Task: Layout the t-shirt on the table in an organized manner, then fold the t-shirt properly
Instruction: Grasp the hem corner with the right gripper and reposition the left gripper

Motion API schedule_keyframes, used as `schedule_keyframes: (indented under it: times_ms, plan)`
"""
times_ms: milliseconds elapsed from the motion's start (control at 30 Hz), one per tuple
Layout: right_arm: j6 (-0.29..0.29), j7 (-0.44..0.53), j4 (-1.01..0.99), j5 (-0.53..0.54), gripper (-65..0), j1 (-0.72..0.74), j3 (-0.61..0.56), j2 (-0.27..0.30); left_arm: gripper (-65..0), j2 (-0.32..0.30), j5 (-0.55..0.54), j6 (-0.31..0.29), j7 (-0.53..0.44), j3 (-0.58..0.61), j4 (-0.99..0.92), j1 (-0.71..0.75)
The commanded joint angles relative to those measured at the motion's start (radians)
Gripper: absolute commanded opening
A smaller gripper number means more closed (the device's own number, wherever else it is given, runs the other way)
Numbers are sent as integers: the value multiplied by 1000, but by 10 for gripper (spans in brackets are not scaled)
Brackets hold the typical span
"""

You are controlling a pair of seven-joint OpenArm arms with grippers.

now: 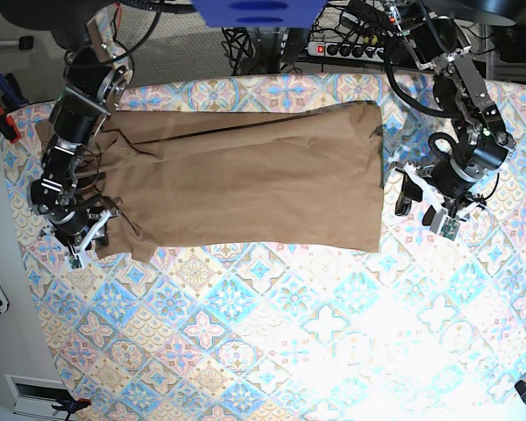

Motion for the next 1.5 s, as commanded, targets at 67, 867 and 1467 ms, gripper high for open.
schedule_keyframes:
  times_ms: [67,867,1467]
  plan:
    - [9,-20,7,-9,-429,14,15,12,-330,-10,-18,-2,-21,-3,15,-14]
    - [9,-20,40,-58,-430,7,10,12,-270,-95,140,-2,-27,31,-812,-478]
    - [9,-12,41,-144,-430,7,16,12,-338,8,142,-2,-64,154,-852,-459]
